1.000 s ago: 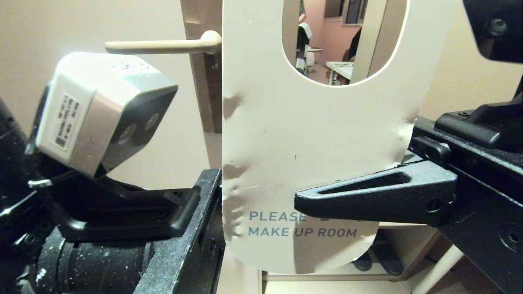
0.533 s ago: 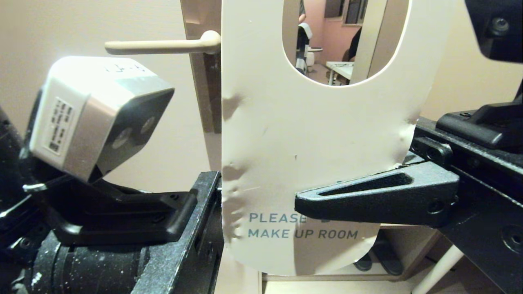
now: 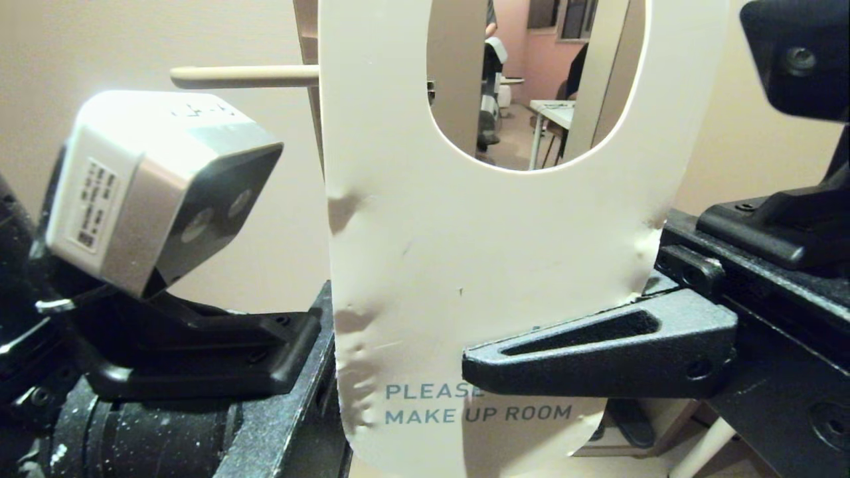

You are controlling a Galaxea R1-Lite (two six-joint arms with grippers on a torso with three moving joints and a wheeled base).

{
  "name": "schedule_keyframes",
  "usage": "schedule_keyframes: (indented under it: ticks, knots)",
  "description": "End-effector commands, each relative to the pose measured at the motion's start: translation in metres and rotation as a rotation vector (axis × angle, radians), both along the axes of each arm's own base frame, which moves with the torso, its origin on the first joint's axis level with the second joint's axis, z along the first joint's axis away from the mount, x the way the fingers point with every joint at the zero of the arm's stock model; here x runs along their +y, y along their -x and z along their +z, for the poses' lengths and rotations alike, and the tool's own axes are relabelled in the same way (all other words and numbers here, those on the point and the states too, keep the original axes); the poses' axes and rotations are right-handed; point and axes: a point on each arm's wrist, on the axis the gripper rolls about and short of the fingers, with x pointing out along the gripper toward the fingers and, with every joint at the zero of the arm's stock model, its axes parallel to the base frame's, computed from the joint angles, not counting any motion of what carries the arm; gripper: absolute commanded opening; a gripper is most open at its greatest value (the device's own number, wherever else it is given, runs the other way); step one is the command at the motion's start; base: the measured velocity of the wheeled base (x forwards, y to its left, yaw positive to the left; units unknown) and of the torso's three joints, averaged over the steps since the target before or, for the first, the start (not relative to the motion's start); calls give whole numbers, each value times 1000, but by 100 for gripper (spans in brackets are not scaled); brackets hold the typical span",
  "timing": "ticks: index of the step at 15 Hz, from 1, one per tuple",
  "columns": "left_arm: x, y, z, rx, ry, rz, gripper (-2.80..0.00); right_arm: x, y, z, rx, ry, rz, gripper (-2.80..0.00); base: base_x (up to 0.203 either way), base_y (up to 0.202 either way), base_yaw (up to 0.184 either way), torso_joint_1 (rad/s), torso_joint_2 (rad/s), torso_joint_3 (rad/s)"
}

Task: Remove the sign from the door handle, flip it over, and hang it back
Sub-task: Hand it to the other hand

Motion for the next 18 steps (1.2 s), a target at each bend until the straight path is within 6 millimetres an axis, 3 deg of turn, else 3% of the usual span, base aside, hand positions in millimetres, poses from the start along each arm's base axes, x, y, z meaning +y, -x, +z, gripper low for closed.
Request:
schedule_keyframes:
  ticks: [1,5,6,18]
  knots:
    - [0,0,0,-2,3,-3,0,1,0,-1,2,1,6,-280,0,0,0,0,0,0]
    - [0,0,-1,-2,0,-2,0,1,0,-2,5,4,6,-280,0,0,0,0,0,0]
    - [0,-1,-1,0,-1,-1,-280,1,0,-2,6,5,6,-280,0,0,0,0,0,0]
    - [4,3,2,48,8,-10,-280,2,-1,-9,18,22,-4,-280,0,0,0,0,0,0]
